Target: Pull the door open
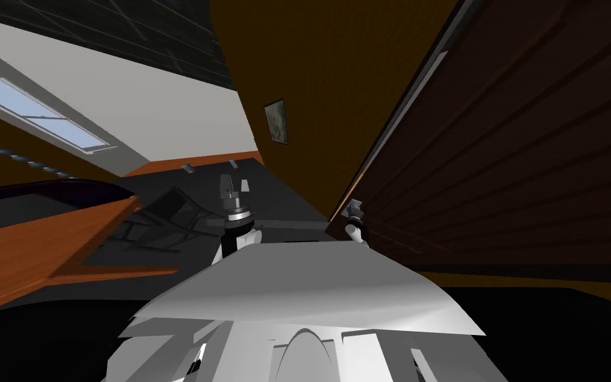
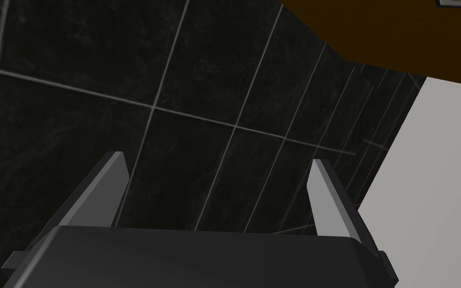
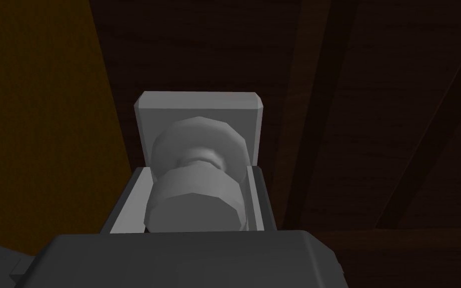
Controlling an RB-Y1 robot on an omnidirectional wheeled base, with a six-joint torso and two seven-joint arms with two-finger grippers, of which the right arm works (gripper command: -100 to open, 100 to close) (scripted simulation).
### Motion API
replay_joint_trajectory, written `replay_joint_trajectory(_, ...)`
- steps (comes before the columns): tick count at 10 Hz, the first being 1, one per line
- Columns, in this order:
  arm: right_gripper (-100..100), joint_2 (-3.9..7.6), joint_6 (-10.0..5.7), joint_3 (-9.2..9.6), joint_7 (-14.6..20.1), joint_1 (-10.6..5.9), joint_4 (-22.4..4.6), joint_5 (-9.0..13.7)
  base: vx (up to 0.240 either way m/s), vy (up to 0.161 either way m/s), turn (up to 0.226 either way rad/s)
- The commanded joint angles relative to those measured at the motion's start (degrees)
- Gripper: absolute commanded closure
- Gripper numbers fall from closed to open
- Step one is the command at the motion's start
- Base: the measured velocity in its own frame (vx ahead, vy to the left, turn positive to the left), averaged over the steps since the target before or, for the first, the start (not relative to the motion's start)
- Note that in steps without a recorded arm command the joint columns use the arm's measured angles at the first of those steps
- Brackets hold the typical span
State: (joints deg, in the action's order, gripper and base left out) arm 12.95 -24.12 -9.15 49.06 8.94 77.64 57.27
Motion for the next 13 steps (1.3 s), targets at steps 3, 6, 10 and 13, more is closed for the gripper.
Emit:
replay_joint_trajectory(3, 100, 2.26, 0.31, 2.4, 3.2, 0.82, 0.6, 0.1, -0.242, -0.024, 0.158)
replay_joint_trajectory(6, 100, 2.8, 0.27, 3.62, 3.8, 1.22, 1.0, -0.2, -0.188, 0.006, 0.088)
replay_joint_trajectory(10, 100, 4.42, 0.16, 6.3, 5.8, 2.17, 2.0, -0.8, -0.231, -0.013, 0.114)
replay_joint_trajectory(13, 100, 5.27, 0.1, 7.69, 6.9, 2.67, 2.6, -1.0, -0.219, -0.026, 0.098)
